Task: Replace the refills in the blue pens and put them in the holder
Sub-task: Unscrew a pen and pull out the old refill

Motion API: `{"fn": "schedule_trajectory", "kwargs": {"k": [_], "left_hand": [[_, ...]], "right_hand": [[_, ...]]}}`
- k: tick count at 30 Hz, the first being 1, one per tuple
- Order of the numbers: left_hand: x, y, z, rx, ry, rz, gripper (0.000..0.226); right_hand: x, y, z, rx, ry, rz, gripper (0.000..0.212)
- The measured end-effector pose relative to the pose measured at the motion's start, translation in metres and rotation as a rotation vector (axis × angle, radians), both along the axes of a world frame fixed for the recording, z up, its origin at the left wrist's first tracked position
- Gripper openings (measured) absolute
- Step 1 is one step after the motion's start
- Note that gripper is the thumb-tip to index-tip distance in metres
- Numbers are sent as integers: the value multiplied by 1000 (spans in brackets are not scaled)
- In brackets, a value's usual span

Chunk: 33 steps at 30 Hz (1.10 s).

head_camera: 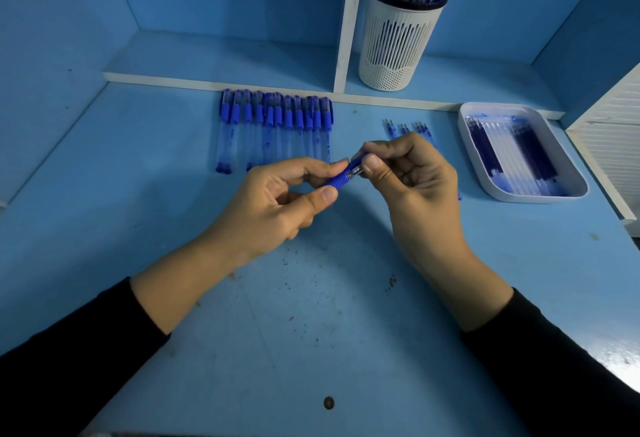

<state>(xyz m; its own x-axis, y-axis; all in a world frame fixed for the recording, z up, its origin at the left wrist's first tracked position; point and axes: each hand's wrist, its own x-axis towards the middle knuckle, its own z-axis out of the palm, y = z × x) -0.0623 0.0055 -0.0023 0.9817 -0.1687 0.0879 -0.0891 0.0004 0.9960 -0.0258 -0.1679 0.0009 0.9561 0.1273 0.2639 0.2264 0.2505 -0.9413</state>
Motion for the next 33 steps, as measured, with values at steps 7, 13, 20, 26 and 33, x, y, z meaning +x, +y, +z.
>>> {"fn": "schedule_trajectory", "kwargs": {"k": [7, 13, 20, 26, 33], "left_hand": [[-1, 1, 0, 68, -28, -48, 39], [0, -1, 5, 89, -77, 46, 32], [3, 6, 17, 165, -193, 171, 28], [10, 18, 10, 366, -357, 297, 27], [13, 17, 0, 529, -482, 302, 20]], "right_hand": [[7, -4, 7, 34, -2, -20, 9], [14, -13, 14, 50, 29, -58, 10], [15, -32, 10, -447, 92, 27, 9], [7, -21, -1, -850, -62, -2, 7], [7, -22, 1, -790, -103, -40, 17]]}}
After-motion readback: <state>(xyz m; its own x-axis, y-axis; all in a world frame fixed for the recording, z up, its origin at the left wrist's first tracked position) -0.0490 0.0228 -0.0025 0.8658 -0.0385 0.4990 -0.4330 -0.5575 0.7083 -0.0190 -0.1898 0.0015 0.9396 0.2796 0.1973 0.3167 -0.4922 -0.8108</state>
